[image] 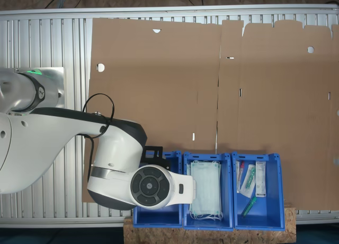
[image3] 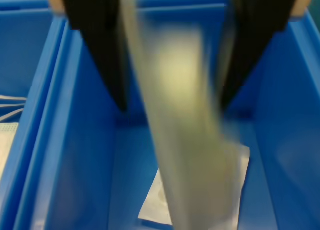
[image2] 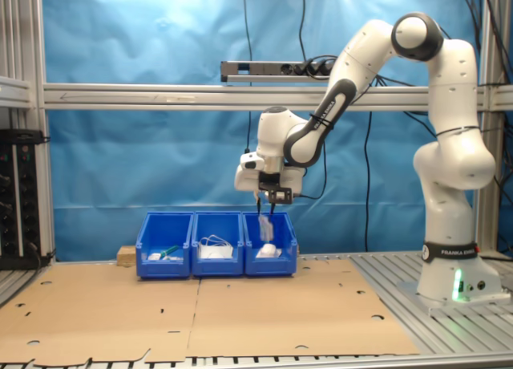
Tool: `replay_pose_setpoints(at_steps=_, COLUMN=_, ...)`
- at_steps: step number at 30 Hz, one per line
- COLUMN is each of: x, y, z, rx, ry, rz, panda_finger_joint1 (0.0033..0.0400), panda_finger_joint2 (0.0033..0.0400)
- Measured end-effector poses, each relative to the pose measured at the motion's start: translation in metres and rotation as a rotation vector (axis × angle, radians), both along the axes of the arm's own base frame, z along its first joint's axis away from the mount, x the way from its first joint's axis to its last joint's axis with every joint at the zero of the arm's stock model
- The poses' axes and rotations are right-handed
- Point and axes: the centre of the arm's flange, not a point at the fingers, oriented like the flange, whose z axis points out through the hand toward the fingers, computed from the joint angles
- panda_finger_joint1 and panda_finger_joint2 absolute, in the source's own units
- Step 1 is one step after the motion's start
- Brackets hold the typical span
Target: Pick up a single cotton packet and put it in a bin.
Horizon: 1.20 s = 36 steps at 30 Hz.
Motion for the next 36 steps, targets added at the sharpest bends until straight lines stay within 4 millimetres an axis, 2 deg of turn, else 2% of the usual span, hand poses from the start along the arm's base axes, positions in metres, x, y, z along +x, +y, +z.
replay_pose_setpoints(at_steps=1, x=-0.0001, y=-0.0002, z=0.0, rx=0.0, ry=0.001, rz=0.002, panda_finger_joint1=0.0056, panda_finger_joint2=0.0056)
replay_pose_setpoints(at_steps=2, x=-0.0003, y=-0.0004, z=0.0, rx=0.0, ry=0.002, rz=0.004, panda_finger_joint1=0.0182, panda_finger_joint2=0.0182)
replay_pose_setpoints(at_steps=6, x=-0.0006, y=-0.0009, z=0.0, rx=-0.001, ry=0.004, rz=0.011, panda_finger_joint1=0.0182, panda_finger_joint2=0.0182)
replay_pose_setpoints(at_steps=7, x=-0.0007, y=-0.0011, z=0.0, rx=-0.001, ry=0.005, rz=0.014, panda_finger_joint1=0.0275, panda_finger_joint2=0.0275)
replay_pose_setpoints(at_steps=15, x=-0.0007, y=-0.0012, z=0.0, rx=-0.002, ry=0.01, rz=0.029, panda_finger_joint1=0.0275, panda_finger_joint2=0.0275)
replay_pose_setpoints(at_steps=16, x=-0.0007, y=-0.0012, z=0.0, rx=-0.002, ry=0.01, rz=0.03, panda_finger_joint1=0.0385, panda_finger_joint2=0.0385)
replay_pose_setpoints(at_steps=21, x=-0.0007, y=-0.0012, z=0.0, rx=-0.002, ry=0.012, rz=0.035, panda_finger_joint1=0.0385, panda_finger_joint2=0.0385)
replay_pose_setpoints(at_steps=22, x=-0.0007, y=-0.0012, z=0.0, rx=-0.002, ry=0.012, rz=0.036, panda_finger_joint1=0.0397, panda_finger_joint2=0.0397)
replay_pose_setpoints(at_steps=36, x=-0.0007, y=-0.0012, z=0.0, rx=-0.003, ry=0.016, rz=0.051, panda_finger_joint1=0.0399, panda_finger_joint2=0.0399)
